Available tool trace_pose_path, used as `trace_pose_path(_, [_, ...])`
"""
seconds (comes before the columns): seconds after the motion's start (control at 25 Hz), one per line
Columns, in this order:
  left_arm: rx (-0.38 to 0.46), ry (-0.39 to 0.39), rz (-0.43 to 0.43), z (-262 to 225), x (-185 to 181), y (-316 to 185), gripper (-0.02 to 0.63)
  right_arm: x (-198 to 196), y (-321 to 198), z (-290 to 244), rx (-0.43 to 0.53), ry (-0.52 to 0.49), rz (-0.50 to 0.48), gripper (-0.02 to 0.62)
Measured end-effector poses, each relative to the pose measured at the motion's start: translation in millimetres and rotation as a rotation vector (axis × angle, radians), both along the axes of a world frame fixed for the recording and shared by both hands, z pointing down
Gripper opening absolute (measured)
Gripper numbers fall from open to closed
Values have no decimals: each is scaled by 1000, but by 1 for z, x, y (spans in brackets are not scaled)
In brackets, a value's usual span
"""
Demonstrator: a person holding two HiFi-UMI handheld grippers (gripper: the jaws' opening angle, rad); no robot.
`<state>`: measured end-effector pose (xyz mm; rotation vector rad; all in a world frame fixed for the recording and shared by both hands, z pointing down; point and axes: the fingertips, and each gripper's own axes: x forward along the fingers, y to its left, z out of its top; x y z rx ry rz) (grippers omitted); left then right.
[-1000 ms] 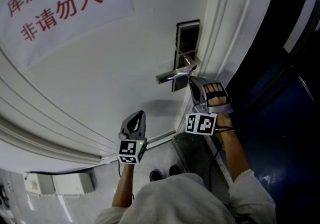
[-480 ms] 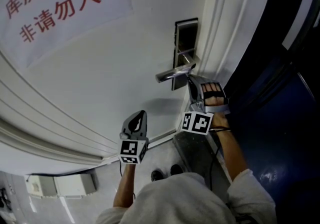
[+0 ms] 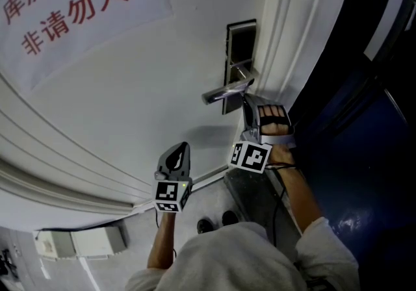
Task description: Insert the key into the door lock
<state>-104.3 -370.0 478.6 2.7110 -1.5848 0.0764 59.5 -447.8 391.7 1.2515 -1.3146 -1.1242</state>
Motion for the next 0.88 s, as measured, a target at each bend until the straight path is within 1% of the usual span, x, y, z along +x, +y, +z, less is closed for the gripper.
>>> trace_pose_path(0.28, [-7, 3, 20, 1, -2, 4, 18, 4, -1, 0, -10, -29, 81, 29])
trace_pose_path(0.44, [0, 1, 22, 0, -8, 3, 18, 1, -1, 0, -11, -4, 122, 29])
trace_pose_path(0.56, [-2, 2, 30, 1, -8, 3, 17, -2, 0, -1, -9, -1, 141, 29])
trace_pose_path(0.72, [-7, 5, 41, 2, -9, 4, 18, -3, -6, 0, -8, 2, 192, 29])
trace_pose_path(0.88, [-11, 7, 37, 4, -16, 4, 18, -7, -14, -2, -7, 17, 200, 29])
